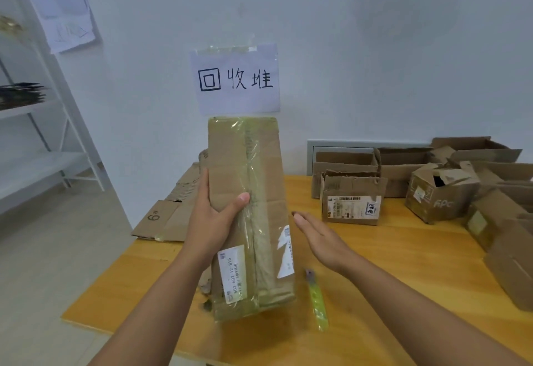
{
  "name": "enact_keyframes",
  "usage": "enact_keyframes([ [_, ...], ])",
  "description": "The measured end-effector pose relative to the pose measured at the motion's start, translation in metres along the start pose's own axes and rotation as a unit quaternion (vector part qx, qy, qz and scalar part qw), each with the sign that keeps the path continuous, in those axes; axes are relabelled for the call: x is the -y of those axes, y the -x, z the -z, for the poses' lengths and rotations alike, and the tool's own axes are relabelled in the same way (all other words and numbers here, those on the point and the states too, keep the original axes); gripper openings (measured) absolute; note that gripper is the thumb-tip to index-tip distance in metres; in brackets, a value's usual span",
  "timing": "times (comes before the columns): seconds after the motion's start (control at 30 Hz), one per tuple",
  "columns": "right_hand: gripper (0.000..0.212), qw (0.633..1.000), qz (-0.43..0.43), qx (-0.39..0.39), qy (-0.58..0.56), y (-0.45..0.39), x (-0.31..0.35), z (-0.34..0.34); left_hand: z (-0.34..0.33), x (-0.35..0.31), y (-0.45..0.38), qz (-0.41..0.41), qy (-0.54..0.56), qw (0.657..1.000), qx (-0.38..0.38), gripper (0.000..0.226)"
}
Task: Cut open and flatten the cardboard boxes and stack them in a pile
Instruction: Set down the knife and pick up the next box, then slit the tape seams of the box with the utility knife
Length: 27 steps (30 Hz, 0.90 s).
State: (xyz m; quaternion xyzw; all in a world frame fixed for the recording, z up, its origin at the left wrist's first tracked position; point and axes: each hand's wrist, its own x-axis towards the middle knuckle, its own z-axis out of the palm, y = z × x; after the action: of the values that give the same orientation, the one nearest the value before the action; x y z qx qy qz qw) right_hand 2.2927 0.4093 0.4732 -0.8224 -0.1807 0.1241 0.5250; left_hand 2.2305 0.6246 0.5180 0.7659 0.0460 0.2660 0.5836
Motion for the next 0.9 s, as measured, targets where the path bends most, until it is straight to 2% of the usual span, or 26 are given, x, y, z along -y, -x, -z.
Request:
enact_keyframes([
  [0.1, 0.067, 0.993, 0.056, 0.080, -0.060, 0.015, 0.022, -0.009, 0.000, 0.001, 0.000, 0.001, -0.013, 1.000, 0.007, 0.089],
  [0.13, 0.069, 0.993, 0.064, 0.084, -0.045, 0.016, 0.024, -0.011, 0.000, 0.001, 0.001, 0.004, -0.015, 1.000, 0.006, 0.091],
  [0.2, 0.062, 0.999, 0.032, 0.042, -0.006, 0.015, 0.019, -0.009, 0.003, 0.001, 0.003, 0.010, -0.018, 1.000, 0.001, 0.091],
  [0.23, 0.055, 0.999, 0.011, 0.012, 0.037, 0.014, 0.012, -0.005, 0.004, 0.001, 0.004, 0.011, -0.018, 1.000, -0.003, 0.088],
  [0.3, 0.044, 0.977, -0.024, 0.000, 0.210, 0.015, -0.004, 0.005, 0.006, 0.000, 0.005, 0.012, -0.020, 1.000, -0.010, 0.084],
  [0.37, 0.037, 0.927, -0.071, 0.055, 0.363, 0.021, -0.022, 0.009, 0.005, -0.001, 0.005, 0.018, -0.027, 0.999, -0.013, 0.088],
  [0.47, 0.040, 0.885, -0.105, 0.102, 0.442, 0.037, -0.033, -0.001, 0.002, -0.002, 0.004, 0.031, -0.039, 0.999, -0.018, 0.100],
  [0.53, 0.044, 0.880, -0.092, 0.106, 0.454, 0.041, -0.035, -0.010, 0.002, -0.003, 0.005, 0.040, -0.039, 0.998, -0.018, 0.106],
  [0.7, 0.025, 0.886, -0.067, 0.114, 0.445, 0.040, -0.032, -0.018, 0.004, -0.006, 0.012, 0.046, -0.039, 0.998, 0.006, 0.117],
  [0.8, 0.019, 0.914, -0.061, 0.102, 0.389, 0.034, -0.038, -0.017, 0.004, -0.004, 0.013, 0.057, -0.044, 0.997, 0.003, 0.117],
  [0.9, 0.014, 0.942, -0.054, 0.049, 0.327, 0.028, -0.039, -0.006, 0.003, 0.000, 0.011, 0.059, -0.042, 0.997, -0.007, 0.116],
])
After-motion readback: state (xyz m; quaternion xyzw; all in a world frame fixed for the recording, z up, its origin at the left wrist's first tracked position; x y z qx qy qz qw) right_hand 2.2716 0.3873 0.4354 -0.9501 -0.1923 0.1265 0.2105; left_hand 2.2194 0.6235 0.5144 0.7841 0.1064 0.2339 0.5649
